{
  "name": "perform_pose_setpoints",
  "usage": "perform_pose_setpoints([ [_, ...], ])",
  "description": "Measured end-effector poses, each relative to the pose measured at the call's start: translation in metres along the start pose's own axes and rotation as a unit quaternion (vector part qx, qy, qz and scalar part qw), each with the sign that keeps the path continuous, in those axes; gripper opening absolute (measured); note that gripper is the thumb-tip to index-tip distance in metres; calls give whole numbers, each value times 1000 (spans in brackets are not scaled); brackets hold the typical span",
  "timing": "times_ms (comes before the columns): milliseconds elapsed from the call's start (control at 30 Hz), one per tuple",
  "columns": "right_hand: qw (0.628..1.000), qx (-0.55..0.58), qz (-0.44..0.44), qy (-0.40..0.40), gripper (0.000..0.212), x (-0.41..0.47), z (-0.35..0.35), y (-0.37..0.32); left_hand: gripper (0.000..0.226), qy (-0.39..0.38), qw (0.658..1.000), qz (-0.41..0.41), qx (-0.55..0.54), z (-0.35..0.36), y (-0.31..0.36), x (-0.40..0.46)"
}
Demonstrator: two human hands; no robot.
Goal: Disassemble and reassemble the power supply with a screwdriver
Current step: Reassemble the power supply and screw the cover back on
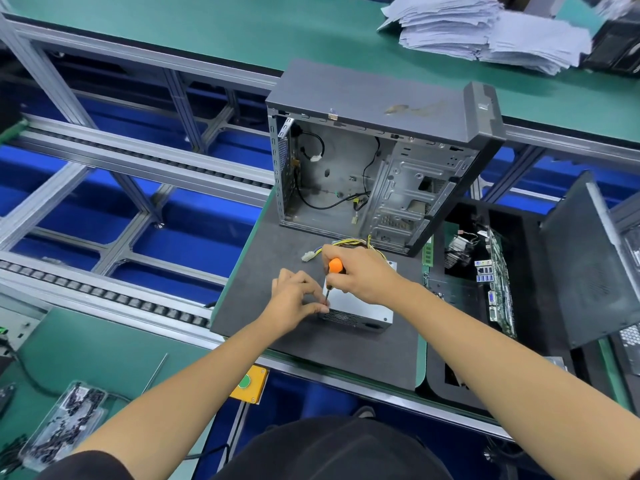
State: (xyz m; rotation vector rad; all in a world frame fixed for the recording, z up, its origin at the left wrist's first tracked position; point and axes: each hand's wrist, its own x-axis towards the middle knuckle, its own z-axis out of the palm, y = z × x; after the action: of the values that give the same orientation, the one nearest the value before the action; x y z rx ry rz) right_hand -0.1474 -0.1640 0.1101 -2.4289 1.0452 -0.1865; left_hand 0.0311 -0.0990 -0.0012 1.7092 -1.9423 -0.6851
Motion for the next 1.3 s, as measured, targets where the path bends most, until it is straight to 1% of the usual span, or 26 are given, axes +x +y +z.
perform_pose_setpoints([
  [133, 1000, -18, -25, 1, 16, 1, 2, 1, 8, 11, 1000, -5, -4, 3, 2, -3],
  [267, 999, -20, -38, 6, 16, 2, 3, -1, 11, 10, 1000, -6, 2, 7, 4, -1],
  [400, 999, -14, -34, 6, 16, 4, 0, 0, 11, -20, 999, -29, 24, 7, 5, 4],
  [533, 999, -16, -42, -1, 16, 3, 0, 0, 13, -42, 998, -40, 23, 6, 5, 7],
  [667, 999, -19, -50, -1, 17, 3, -1, -2, 17, -56, 995, 16, 80, -1, 7, 12],
  [800, 999, -9, -52, -2, 23, 3, -1, 1, 24, -78, 982, 63, 162, -6, 9, 17],
  [933, 998, -17, -67, -3, 21, 2, 0, 0, 20, -56, 991, 57, 110, -4, 8, 12],
  [1100, 997, -19, -77, 4, 22, 2, 0, -4, 19, -26, 995, 61, 73, 2, 1, 4],
  [1200, 997, -22, -80, 4, 19, 3, -1, -4, 19, -24, 996, 60, 63, 5, -2, 2],
  [1300, 996, -31, -78, 0, 21, 4, -2, -5, 22, -34, 996, 53, 56, 6, -7, 1],
])
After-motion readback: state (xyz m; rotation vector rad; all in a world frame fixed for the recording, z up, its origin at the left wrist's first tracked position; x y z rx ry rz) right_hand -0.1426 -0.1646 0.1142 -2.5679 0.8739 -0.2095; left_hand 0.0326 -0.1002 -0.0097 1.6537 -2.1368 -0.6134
